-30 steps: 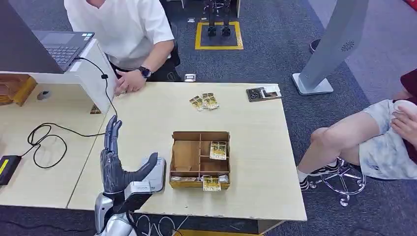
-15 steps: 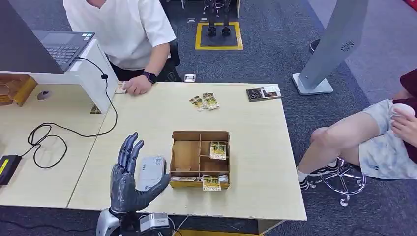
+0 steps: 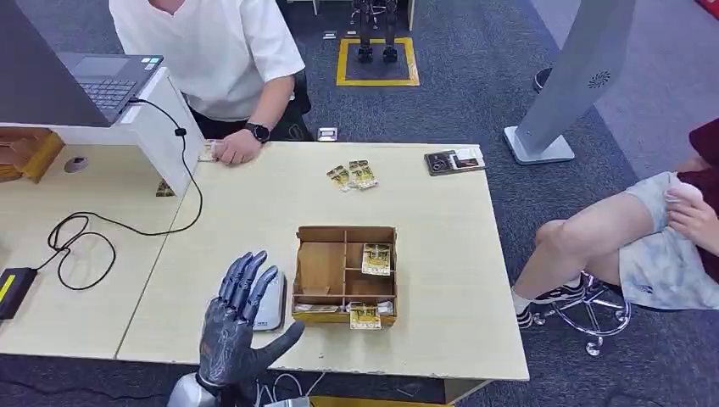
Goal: Pass the card to the sensor for recognition and then transmit it.
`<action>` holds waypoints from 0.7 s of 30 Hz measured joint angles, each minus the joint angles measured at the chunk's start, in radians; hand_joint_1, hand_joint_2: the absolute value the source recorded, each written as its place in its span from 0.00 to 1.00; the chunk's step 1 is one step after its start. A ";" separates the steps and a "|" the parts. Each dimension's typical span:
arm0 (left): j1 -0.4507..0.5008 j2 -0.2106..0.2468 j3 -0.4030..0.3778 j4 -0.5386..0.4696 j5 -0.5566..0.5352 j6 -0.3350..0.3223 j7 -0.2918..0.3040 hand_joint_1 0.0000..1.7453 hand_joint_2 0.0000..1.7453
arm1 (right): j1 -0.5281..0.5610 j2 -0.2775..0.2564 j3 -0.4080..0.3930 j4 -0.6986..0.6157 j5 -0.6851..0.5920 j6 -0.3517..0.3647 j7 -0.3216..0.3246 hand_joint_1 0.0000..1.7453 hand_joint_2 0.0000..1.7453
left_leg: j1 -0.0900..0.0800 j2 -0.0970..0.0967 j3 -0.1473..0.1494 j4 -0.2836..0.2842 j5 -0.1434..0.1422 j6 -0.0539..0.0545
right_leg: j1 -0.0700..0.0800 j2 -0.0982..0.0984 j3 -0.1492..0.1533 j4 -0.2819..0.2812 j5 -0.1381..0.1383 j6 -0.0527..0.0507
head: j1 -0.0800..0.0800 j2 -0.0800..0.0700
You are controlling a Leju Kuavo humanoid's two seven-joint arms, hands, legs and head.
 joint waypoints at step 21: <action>-0.069 0.132 -0.208 0.152 -0.251 0.000 0.374 0.00 1.00 | 0.001 -0.001 -0.001 0.001 0.000 0.003 0.003 0.00 1.00 | 0.000 0.000 0.000 0.000 0.000 0.000 | 0.000 0.000 0.000 0.000 0.000 0.000 | 0.000 0.000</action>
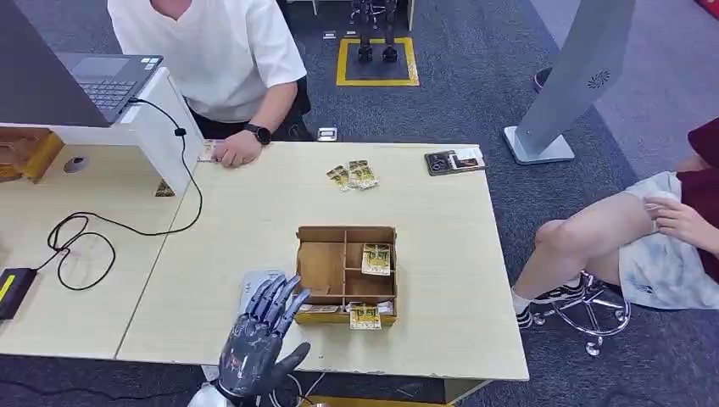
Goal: Pass the card to the sensor for recognition and then transmit it.
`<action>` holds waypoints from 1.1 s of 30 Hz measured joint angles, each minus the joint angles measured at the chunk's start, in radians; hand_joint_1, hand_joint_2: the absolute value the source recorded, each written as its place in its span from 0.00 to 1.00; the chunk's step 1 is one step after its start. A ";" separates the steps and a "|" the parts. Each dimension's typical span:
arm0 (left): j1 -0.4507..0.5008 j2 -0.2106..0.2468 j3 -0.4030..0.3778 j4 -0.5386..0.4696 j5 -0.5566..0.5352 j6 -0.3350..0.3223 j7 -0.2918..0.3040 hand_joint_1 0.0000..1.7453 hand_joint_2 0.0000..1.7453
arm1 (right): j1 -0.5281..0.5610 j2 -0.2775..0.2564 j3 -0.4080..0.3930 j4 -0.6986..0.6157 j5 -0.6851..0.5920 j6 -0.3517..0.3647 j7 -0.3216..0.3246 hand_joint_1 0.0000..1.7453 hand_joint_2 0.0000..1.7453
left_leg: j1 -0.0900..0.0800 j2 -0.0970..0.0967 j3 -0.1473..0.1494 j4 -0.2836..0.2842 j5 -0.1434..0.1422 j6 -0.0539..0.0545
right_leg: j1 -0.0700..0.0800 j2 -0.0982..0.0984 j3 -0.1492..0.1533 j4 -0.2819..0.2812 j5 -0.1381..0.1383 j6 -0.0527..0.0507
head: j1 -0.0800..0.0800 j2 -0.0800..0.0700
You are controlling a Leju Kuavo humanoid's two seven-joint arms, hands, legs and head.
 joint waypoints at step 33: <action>-0.074 0.098 -0.088 0.046 -0.163 -0.174 0.299 0.00 1.00 | 0.009 0.000 0.000 0.007 0.000 0.019 0.000 0.00 1.00 | 0.000 0.000 0.000 0.000 0.000 0.000 | 0.000 0.000 0.000 0.000 0.000 0.000 | 0.000 0.000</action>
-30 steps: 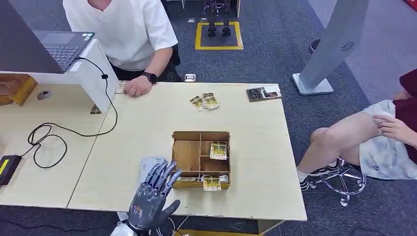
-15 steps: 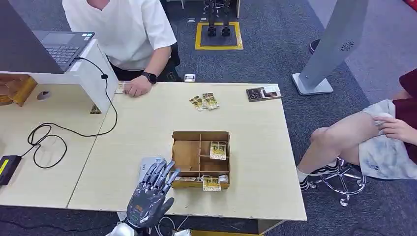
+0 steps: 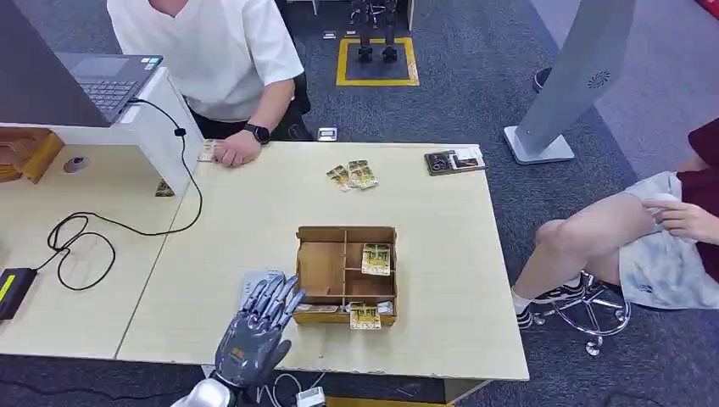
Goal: Pass the card to the sensor for recognition and then transmit it.
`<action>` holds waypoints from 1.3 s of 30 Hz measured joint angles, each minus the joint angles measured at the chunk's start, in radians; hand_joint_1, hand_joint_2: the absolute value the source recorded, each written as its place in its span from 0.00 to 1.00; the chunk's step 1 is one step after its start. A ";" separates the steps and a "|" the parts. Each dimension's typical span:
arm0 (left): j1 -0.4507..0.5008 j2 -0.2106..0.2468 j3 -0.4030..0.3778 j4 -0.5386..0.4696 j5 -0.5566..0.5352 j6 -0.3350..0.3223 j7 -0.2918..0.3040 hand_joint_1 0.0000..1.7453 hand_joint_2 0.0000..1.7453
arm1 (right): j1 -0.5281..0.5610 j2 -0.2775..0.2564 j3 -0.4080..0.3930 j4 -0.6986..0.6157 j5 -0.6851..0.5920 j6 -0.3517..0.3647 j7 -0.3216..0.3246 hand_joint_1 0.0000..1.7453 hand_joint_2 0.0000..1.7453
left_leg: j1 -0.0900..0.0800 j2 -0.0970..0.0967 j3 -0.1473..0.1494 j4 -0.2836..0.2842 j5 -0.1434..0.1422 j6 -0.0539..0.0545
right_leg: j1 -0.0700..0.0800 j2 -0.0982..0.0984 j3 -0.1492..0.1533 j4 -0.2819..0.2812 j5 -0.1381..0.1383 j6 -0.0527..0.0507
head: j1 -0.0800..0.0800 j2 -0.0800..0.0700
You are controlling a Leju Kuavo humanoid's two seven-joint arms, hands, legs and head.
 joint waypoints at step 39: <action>-0.047 0.111 -0.034 -0.106 0.208 -0.174 -0.075 0.00 1.00 | 0.000 0.000 -0.003 0.005 0.000 0.015 0.000 0.00 1.00 | 0.000 0.000 0.000 0.000 0.000 0.000 | 0.000 0.000 0.000 0.000 0.000 0.000 | 0.000 0.000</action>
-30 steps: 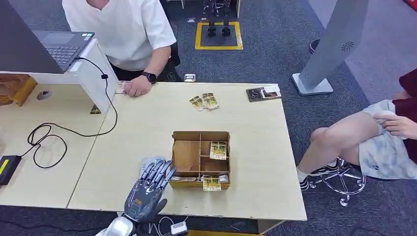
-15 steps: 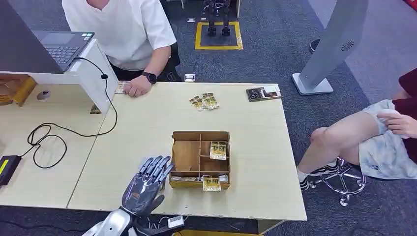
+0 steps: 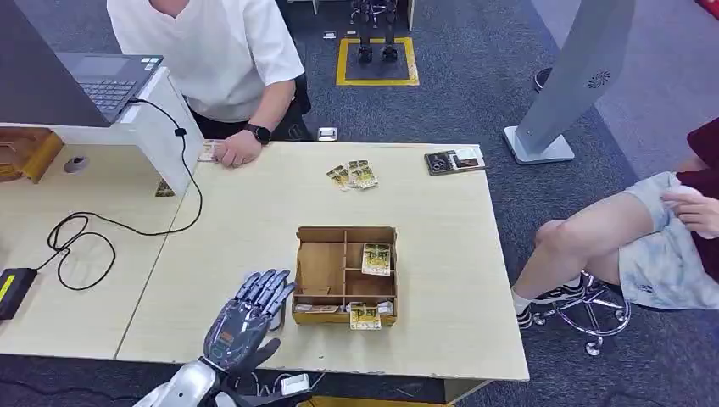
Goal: Pass the card to the sensor for recognition and then transmit it.
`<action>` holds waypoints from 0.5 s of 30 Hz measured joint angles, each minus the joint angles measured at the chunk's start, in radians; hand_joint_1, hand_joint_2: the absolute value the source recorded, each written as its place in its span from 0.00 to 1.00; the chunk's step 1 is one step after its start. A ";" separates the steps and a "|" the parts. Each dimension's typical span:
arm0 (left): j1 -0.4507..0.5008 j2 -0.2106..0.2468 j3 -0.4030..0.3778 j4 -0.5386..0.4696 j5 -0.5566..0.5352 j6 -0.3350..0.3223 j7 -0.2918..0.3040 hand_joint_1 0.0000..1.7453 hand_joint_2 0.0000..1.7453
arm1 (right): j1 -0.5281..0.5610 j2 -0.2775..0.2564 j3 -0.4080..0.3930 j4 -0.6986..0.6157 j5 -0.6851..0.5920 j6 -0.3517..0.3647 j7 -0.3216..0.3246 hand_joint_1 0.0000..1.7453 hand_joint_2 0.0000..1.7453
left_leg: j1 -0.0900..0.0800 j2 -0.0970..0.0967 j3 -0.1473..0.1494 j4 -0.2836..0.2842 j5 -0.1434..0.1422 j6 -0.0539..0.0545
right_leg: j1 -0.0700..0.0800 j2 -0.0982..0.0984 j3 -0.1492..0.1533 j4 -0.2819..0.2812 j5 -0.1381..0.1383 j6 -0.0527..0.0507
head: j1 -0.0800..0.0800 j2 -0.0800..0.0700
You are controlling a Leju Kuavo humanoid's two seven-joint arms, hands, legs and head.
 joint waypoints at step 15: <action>0.019 0.033 -0.027 -0.055 0.024 0.001 -0.039 0.00 1.00 | 0.000 0.000 -0.011 0.000 0.000 0.002 0.000 0.00 1.00 | 0.000 0.000 0.000 0.000 0.000 0.000 | 0.000 0.000 0.000 0.000 0.000 0.000 | 0.000 0.000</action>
